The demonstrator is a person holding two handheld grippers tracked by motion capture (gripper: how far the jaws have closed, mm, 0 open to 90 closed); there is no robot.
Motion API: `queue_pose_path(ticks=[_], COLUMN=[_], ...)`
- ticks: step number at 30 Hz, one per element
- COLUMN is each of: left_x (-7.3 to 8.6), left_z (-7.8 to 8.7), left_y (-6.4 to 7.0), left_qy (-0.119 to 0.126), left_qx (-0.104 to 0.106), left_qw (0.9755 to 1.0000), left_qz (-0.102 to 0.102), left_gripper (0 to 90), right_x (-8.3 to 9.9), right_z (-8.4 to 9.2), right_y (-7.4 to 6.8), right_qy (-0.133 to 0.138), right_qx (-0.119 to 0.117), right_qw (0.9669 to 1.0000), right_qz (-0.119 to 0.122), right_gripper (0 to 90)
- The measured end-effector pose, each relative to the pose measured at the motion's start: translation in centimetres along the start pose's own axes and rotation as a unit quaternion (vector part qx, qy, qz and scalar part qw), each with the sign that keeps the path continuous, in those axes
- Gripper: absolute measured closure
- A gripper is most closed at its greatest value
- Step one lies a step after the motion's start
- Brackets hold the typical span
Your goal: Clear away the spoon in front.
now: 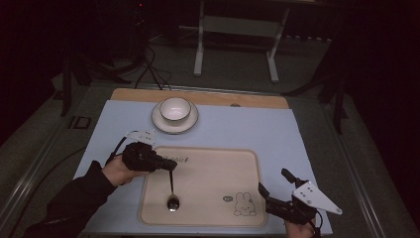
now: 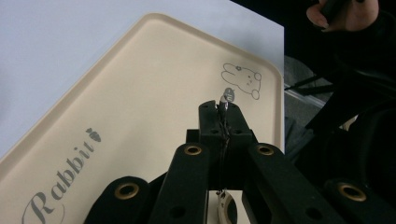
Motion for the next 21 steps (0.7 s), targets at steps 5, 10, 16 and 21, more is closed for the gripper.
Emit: queue_pose_path(ticks=[5,10,16,21], left_x=[0.1,0.3,0.3,0.4], left_z=[0.0,-0.1,-0.4,-0.8], left_y=[-0.9,-1.7,-2.5,-3.7], left_qy=[0.015,0.026,0.037,0.052], left_qx=[-0.016,-0.041,-0.068,-0.091], left_qw=[0.9997,0.9988,0.997,0.994], left_qz=[0.008,0.007,0.005,0.031], left_gripper=[88.5,85.5,81.4,81.5], right_x=[0.0,0.0,0.0,0.0], right_z=[0.0,0.0,0.0,0.0], right_y=[0.0,0.0,0.0,-0.1], right_qy=[0.0,0.0,-0.001,-0.001], right_qx=[0.0,-0.001,-0.001,-0.002], right_qw=[1.0,1.0,1.0,1.0], right_qz=[0.0,0.0,0.001,0.001], right_gripper=[13.9,13.9,13.9,13.9])
Point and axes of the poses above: each handheld gripper's, and its own axes: z roughly backward along the jaws, x roughly out of its underside, y roughly to its right, the point moved 8 cm from there along -z, roughly forward along the jaws, and after that the axes turned 4 degrees about y, right-handed, at the moved point
